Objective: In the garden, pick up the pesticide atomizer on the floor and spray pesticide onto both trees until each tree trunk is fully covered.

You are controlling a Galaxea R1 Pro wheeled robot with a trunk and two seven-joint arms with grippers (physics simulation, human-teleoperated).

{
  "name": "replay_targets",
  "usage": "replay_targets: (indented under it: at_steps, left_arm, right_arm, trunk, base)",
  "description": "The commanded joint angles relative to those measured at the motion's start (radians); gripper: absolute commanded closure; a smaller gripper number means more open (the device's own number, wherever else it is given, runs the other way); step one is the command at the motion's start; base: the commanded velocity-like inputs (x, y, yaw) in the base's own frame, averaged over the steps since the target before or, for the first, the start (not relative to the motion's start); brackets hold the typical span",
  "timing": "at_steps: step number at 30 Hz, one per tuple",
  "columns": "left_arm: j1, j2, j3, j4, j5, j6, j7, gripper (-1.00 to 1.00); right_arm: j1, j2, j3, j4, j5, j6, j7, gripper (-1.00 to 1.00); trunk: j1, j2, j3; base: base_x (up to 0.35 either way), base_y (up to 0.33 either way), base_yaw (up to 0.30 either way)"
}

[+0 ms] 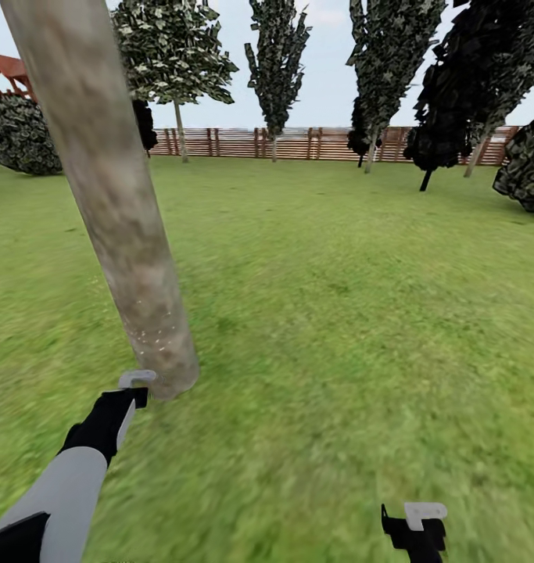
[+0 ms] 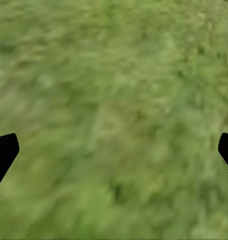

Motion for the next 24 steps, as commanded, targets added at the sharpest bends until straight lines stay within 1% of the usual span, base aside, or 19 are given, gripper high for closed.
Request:
replay_targets:
  at_steps: [1,3,6,8,9,11,13,16,18,20,21,22,23,24]
  left_arm:
    - [-0.009,-0.012,-0.001,-0.006,-0.001,0.008,0.001,1.0]
    - [-0.016,-0.018,-0.003,-0.006,0.0,0.022,0.001,1.0]
    - [-0.029,-0.025,-0.006,-0.008,0.001,0.068,0.001,1.0]
    - [-0.064,-0.029,-0.007,-0.009,0.0,0.088,0.001,1.0]
    - [-0.072,-0.029,-0.008,-0.009,0.0,0.09,0.001,1.0]
    - [-0.083,-0.02,-0.007,-0.027,-0.001,0.107,0.0,1.0]
    - [-0.08,-0.012,-0.003,-0.075,-0.002,0.13,-0.002,1.0]
    - [-0.085,-0.011,-0.006,-0.116,-0.005,0.142,-0.002,1.0]
    - [-0.104,-0.01,-0.009,-0.14,-0.003,0.221,-0.006,1.0]
    - [-0.123,-0.007,-0.01,-0.15,-0.004,0.255,-0.008,1.0]
    - [-0.132,0.003,-0.01,-0.154,-0.005,0.268,-0.009,1.0]
    - [-0.138,0.029,-0.01,-0.156,-0.003,0.278,-0.011,1.0]
    - [-0.14,0.05,-0.01,-0.156,-0.001,0.281,-0.012,1.0]
    - [-0.14,0.059,-0.01,-0.155,-0.001,0.282,-0.013,1.0]
  right_arm:
    - [0.0,0.0,-0.007,0.001,0.011,-0.003,-0.003,-1.0]
    - [0.0,-0.001,-0.007,0.001,0.01,-0.003,-0.003,-1.0]
    - [0.0,-0.001,-0.007,0.001,0.01,-0.003,-0.003,-1.0]
    - [0.0,-0.001,-0.007,0.001,0.011,-0.003,-0.003,-1.0]
    - [0.0,-0.001,-0.007,0.001,0.01,-0.003,-0.003,-1.0]
    - [0.0,-0.002,-0.007,0.001,0.01,-0.003,-0.003,-1.0]
    - [0.0,-0.003,-0.007,0.001,0.01,-0.003,-0.003,-1.0]
    - [0.0,-0.003,-0.007,0.001,0.01,-0.003,-0.003,-1.0]
    - [0.0,-0.003,-0.007,0.001,0.01,-0.003,-0.003,-1.0]
    - [0.0,-0.003,-0.007,0.001,0.01,-0.003,-0.003,-1.0]
    - [0.0,-0.003,-0.007,0.001,0.01,-0.003,-0.003,-1.0]
    - [0.0,-0.003,-0.007,0.001,0.01,-0.003,-0.003,-1.0]
    - [0.0,-0.003,-0.007,0.001,0.01,-0.003,-0.003,-1.0]
    - [0.0,-0.003,-0.007,0.001,0.01,-0.003,-0.003,-1.0]
  trunk:
    - [0.0,0.0,-0.001]
    - [0.0,0.0,-0.001]
    - [0.0,0.0,-0.001]
    - [0.0,0.0,-0.001]
    - [0.0,0.0,-0.001]
    - [0.0,0.0,-0.001]
    - [0.0,0.0,-0.001]
    - [0.0,0.0,-0.001]
    - [0.0,0.0,-0.001]
    - [0.0,0.0,-0.001]
    - [0.0,0.0,-0.001]
    - [0.0,0.0,-0.001]
    - [0.0,0.0,-0.001]
    - [0.0,0.0,-0.001]
  base:
    - [0.229,-0.203,0.277]
    - [0.236,-0.195,0.271]
    - [0.239,-0.192,0.24]
    - [0.239,-0.191,0.146]
    - [0.24,-0.19,0.069]
    - [0.163,-0.113,0.027]
    - [0.035,-0.024,0.006]
    - [0.009,-0.006,0.092]
    - [0.001,-0.001,0.247]
    - [0.0,0.0,0.267]
    - [0.0,0.0,0.273]
    - [0.0,0.0,0.275]
    - [0.0,0.0,0.276]
    - [0.0,0.0,0.277]
